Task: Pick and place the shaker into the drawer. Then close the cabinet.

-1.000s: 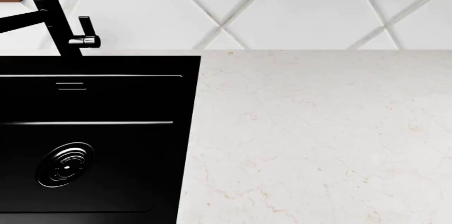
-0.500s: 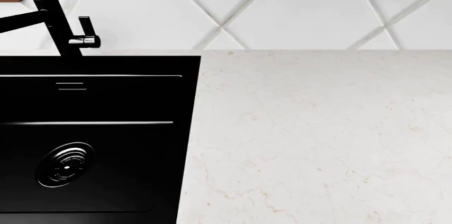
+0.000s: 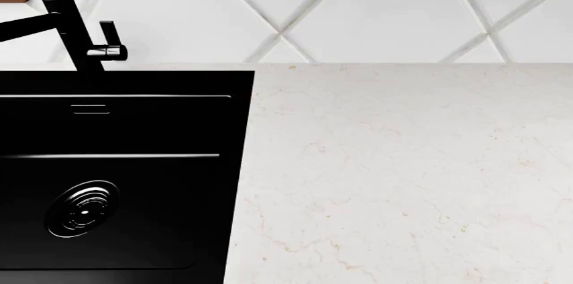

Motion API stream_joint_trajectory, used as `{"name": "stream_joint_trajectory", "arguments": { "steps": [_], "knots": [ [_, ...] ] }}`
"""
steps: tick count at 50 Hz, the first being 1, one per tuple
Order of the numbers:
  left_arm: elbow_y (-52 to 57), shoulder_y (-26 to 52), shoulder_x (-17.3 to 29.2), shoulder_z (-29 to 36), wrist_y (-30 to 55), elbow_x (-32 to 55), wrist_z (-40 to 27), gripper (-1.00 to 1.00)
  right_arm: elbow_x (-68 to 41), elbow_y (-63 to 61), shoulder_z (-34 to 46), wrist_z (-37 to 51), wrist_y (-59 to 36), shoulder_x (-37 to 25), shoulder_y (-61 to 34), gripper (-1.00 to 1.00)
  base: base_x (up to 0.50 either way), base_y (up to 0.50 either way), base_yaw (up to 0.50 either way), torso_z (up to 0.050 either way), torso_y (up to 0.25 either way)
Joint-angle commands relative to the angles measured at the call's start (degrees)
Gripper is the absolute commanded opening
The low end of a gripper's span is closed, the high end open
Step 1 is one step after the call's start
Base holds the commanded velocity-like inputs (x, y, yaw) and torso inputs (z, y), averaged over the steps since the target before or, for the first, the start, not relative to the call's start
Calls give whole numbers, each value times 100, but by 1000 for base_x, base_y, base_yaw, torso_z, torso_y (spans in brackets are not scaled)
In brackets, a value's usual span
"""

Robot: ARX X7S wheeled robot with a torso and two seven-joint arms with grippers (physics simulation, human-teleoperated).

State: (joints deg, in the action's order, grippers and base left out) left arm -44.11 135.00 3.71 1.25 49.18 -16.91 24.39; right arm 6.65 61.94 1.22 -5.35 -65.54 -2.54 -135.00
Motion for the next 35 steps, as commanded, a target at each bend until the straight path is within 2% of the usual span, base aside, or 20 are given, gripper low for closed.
{"name": "stream_joint_trajectory", "arguments": {
  "steps": [1, 19, 20, 35],
  "knots": [
    [-201, 0, 17, 2, -128, 22, -51, 100, -205, 739, -15, 60, 537, 13, 0, 100, 0, 0, 0, 0, 0],
    [-853, 0, 22, 17, -619, 77, -200, 100, -479, 1304, 129, 99, 1024, -50, 1, 100, 2, 0, 1, 0, 0],
    [-880, 0, 29, 17, -638, 83, -210, 100, -486, 1304, 146, 129, 1080, -55, 1, -100, 0, 0, 0, 0, 0],
    [-1121, 0, 68, 30, -790, 135, -241, 100, -358, 1277, 170, -44, 1290, -32, 0, -100, 6, 0, 2, 0, 0]
  ]
}}
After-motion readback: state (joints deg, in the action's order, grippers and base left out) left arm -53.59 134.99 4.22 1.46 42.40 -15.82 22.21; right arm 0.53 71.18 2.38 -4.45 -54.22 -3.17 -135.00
